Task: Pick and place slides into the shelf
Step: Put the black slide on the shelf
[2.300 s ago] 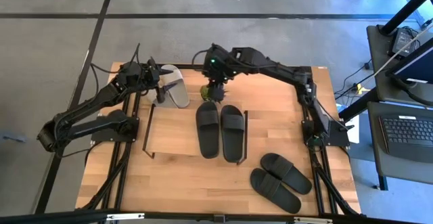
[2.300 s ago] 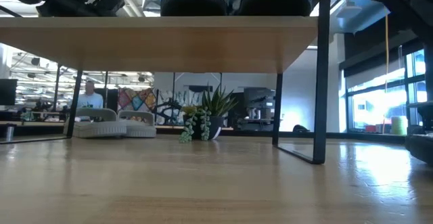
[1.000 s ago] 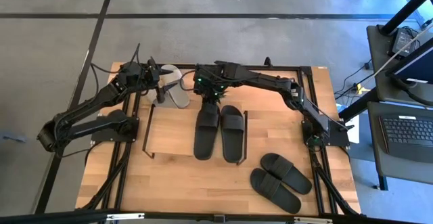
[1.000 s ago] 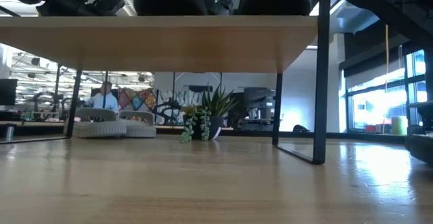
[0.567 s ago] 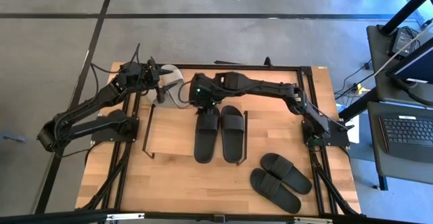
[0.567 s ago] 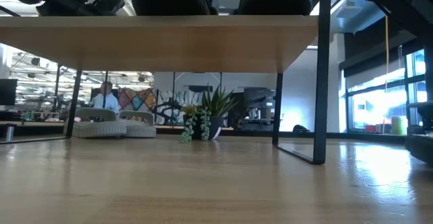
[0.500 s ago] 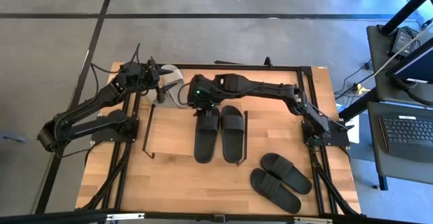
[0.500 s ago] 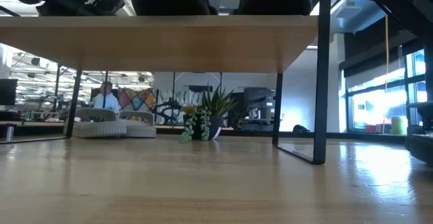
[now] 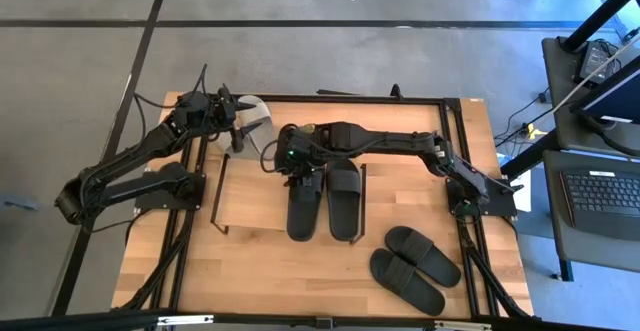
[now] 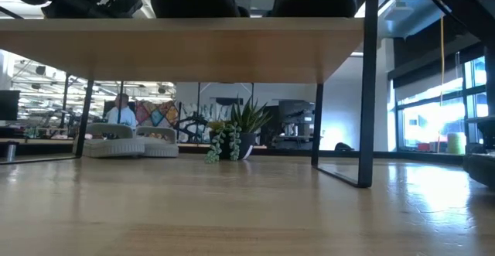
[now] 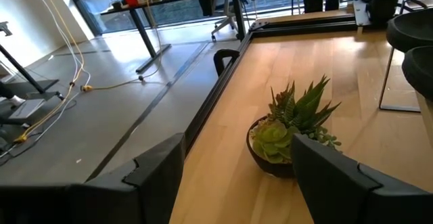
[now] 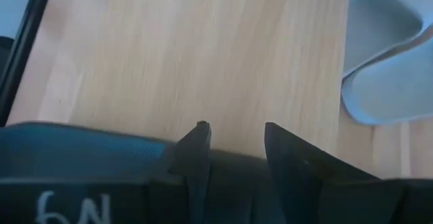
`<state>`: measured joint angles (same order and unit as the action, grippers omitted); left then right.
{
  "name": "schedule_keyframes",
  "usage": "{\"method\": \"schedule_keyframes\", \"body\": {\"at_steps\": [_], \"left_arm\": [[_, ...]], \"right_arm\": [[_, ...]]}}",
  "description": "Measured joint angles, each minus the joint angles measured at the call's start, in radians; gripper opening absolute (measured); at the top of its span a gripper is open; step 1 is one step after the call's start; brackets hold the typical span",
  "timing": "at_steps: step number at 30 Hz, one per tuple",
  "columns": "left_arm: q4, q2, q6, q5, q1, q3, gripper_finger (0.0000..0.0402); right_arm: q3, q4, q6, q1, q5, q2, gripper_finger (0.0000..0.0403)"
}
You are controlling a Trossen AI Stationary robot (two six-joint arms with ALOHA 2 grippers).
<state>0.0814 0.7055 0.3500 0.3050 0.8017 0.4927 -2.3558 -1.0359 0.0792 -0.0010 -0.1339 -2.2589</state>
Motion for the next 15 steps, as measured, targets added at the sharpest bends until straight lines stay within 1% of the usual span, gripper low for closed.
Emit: {"method": "schedule_keyframes", "body": {"at_steps": [3, 8, 15], "left_arm": [[0.001, 0.000, 0.000, 0.000, 0.000, 0.000, 0.0257], [0.002, 0.000, 0.000, -0.001, 0.000, 0.000, 0.0257], [0.003, 0.000, 0.000, -0.011, 0.000, 0.000, 0.0257]], "right_arm": [[-0.001, -0.025, -0.026, 0.000, 0.000, 0.000, 0.0142], [-0.002, -0.051, -0.025, 0.008, 0.001, 0.001, 0.0142], [0.000, -0.082, -0.024, 0.033, 0.001, 0.036, 0.0142]]}}
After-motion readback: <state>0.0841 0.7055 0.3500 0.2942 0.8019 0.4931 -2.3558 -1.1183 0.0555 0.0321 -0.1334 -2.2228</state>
